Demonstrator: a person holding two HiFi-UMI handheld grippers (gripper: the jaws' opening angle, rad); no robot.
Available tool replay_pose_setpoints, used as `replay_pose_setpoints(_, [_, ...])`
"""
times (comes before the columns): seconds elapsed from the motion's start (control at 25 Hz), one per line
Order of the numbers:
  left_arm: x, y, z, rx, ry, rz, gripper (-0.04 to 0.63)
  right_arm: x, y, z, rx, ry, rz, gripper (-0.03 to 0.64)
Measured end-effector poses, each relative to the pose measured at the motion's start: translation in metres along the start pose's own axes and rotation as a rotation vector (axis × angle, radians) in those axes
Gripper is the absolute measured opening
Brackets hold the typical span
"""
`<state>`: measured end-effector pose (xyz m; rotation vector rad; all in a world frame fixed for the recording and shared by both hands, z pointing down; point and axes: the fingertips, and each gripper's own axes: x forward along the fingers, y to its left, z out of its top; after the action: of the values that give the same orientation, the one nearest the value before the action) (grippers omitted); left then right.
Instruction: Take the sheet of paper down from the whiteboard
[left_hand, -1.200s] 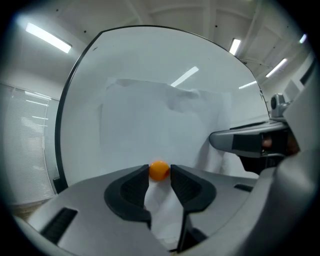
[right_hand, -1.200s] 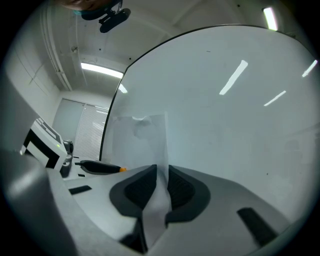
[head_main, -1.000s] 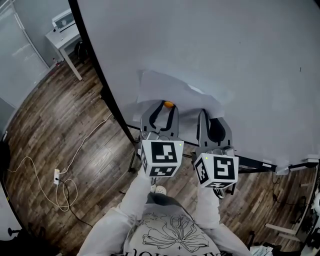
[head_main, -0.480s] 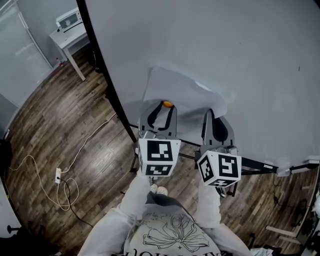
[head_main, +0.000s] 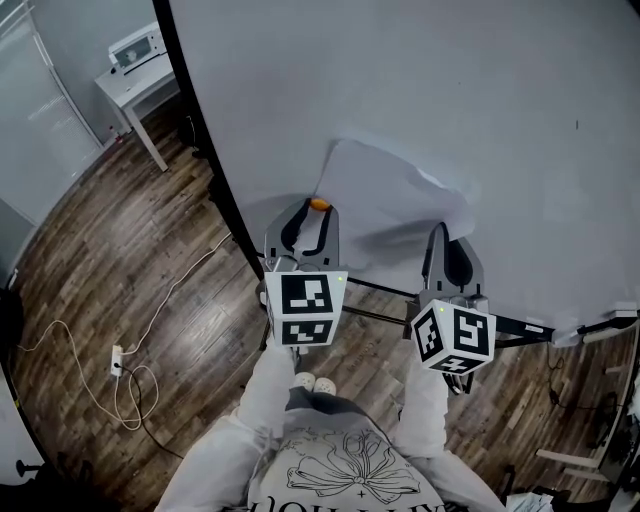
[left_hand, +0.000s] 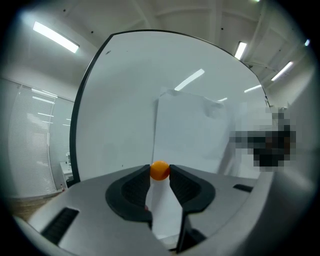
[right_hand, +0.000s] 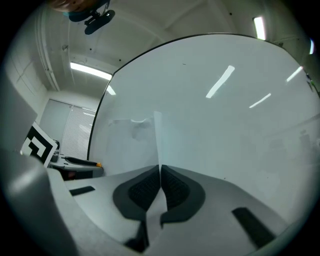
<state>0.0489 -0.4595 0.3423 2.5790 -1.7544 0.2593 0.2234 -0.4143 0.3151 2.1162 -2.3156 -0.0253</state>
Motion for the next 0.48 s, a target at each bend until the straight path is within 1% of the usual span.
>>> replay_pose_setpoints(0.32, [0.009, -0.008, 0.004, -0.001, -0.003, -0.012, 0.118, -0.02, -0.042, -0.002, -0.002, 0.01, -0.105, 0.003])
replay_pose_setpoints(0.48, [0.014, -0.013, 0.003, 0.007, 0.0, -0.011, 0.118, -0.028, -0.058, -0.004, 0.006, 0.012, -0.141, 0.003])
